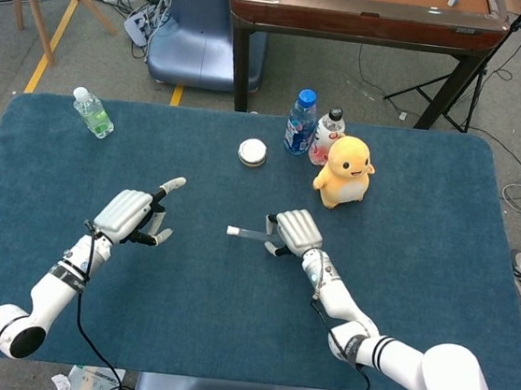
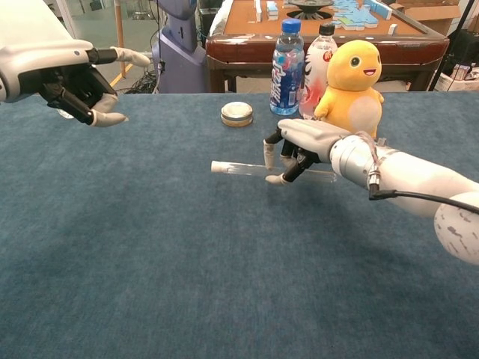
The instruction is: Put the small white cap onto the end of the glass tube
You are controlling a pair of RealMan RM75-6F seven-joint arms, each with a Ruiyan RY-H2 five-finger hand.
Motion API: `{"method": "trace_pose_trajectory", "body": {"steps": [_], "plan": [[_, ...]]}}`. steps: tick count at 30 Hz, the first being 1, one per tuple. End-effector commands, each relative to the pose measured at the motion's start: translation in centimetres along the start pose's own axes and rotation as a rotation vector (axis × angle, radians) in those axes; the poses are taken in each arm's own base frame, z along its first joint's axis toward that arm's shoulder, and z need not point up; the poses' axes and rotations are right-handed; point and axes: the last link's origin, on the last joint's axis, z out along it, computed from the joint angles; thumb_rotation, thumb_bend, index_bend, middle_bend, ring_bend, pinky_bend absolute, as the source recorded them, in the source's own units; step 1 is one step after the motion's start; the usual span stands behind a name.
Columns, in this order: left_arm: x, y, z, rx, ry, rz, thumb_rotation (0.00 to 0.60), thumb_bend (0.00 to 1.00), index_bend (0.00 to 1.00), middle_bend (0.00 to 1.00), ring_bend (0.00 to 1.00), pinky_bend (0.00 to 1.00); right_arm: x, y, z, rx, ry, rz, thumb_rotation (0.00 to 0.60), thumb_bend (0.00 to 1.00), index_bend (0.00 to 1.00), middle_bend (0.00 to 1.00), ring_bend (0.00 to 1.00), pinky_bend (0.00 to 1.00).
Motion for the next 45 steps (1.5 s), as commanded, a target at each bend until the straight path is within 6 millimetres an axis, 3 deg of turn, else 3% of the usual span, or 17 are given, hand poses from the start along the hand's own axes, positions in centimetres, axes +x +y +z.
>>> {"method": "trace_pose_trajectory", "body": {"steps": [1, 9, 12, 19, 25, 30, 33, 38, 45], "plan": [[-0.1, -0.1, 0.0, 0.004, 0.001, -0.004, 0.600, 0.33, 0.07, 0.76, 0.78, 0.90, -0.8, -0.2, 0.2, -0.002, -0.009, 0.005, 0.600, 0.68, 0.76, 0.89, 1.00, 1.00], [-0.3, -0.5, 0.0, 0.013, -0.002, -0.003, 0.600, 0.33, 0.06, 0.69, 0.73, 0.88, -1.0, -0.1, 0.4, -0.017, -0.010, 0.004, 0.600, 0.43, 0.46, 0.87, 1.00, 1.00], [-0.4, -0.5, 0.0, 0.014, -0.004, -0.003, 0.600, 0.33, 0.06, 0.66, 0.71, 0.86, -0.9, -0.1, 0.4, -0.019, -0.007, 0.004, 0.600, 0.33, 0.39, 0.86, 1.00, 1.00], [-0.2, -0.7, 0.0, 0.018, 0.012, 0.019, 0.600, 0.33, 0.06, 0.57, 0.62, 0.83, 0.0, -0.3, 0.2, -0.020, 0.009, 0.014, 0.600, 0.22, 0.34, 0.86, 1.00, 1.00], [0.9, -2.0, -0.6, 0.048, 0.056, 0.141, 0.600, 0.33, 0.06, 0.51, 0.55, 0.70, 3.7, 1.1, -1.2, -0.029, 0.103, 0.049, 0.600, 0.21, 0.33, 0.84, 0.99, 1.00], [1.8, -3.3, -2.1, 0.099, 0.075, 0.234, 0.600, 0.33, 0.06, 0.46, 0.49, 0.60, 7.3, 3.6, -5.1, -0.059, 0.138, 0.055, 0.600, 0.22, 0.33, 0.74, 0.86, 0.99], [2.1, -3.9, -3.2, 0.131, 0.085, 0.270, 0.600, 0.33, 0.06, 0.43, 0.45, 0.56, 8.7, 5.4, -8.2, -0.091, 0.139, 0.013, 0.600, 0.27, 0.34, 0.67, 0.76, 0.90], [2.1, -5.0, -5.6, 0.189, 0.113, 0.281, 0.600, 0.33, 0.06, 0.39, 0.42, 0.54, 9.9, 8.2, -13.6, -0.149, 0.147, -0.066, 0.600, 0.28, 0.37, 0.60, 0.63, 0.78], [2.0, -6.4, -9.8, 0.266, 0.199, 0.311, 0.600, 0.33, 0.07, 0.37, 0.41, 0.51, 10.4, 12.0, -20.5, -0.257, 0.236, -0.121, 0.600, 0.31, 0.39, 0.57, 0.59, 0.73]]}}
